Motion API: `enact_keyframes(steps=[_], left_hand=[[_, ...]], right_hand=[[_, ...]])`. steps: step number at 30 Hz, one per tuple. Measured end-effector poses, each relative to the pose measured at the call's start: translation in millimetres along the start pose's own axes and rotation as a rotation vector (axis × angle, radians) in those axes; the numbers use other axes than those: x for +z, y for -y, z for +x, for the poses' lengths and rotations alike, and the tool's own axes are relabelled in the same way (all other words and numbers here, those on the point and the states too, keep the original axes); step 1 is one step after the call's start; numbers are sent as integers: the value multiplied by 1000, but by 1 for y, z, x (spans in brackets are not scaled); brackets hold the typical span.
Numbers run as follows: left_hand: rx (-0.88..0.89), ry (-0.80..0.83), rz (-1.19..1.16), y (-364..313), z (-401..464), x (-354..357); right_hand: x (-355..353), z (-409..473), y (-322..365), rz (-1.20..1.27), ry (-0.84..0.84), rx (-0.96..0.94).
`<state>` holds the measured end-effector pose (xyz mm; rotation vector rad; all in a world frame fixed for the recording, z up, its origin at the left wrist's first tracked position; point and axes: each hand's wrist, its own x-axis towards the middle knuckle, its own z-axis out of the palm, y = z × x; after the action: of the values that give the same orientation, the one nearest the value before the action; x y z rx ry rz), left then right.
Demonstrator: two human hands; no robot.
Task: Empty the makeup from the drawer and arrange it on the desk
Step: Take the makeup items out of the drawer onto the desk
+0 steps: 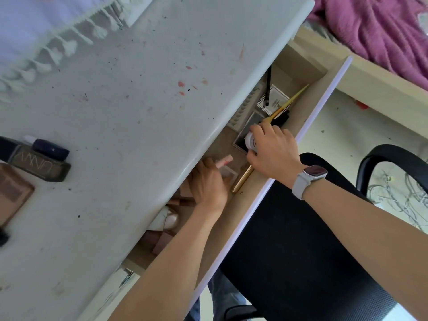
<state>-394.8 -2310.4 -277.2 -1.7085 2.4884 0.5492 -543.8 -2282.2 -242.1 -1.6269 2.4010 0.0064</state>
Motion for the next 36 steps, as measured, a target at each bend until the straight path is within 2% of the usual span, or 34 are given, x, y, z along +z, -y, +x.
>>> enact_keyframes(steps=[3,6,8,13,16,20,23,26,32,36], left_hand=[[66,-59,-49,-6,-5,-7],[204,48,-89,-11,-14,-18],[272,36,-135,-9,-23,-32],[299,-50,-266,8,-32,-75],[265,-74,-421,20,-30,-108],[140,-138,-569,51,-16,-150],[-8,-157,-566,84,13,-169],[-91,-143,-524,119,48,-185],[11,-32,-332,171,107,-208],[83,-25,-330,189,139,-212]], right_hand=[[-3,-1,-2,108,-39,-10],[-10,-5,-4,332,-98,-9],[-16,-11,-2,461,-151,25],[-34,-22,20,729,-243,130],[-44,-16,43,810,-317,88],[-57,-2,84,826,-387,15],[-60,8,113,795,-332,-41],[-52,20,144,665,-278,-140],[-35,46,205,443,-268,-275],[-30,69,233,411,-294,-227]])
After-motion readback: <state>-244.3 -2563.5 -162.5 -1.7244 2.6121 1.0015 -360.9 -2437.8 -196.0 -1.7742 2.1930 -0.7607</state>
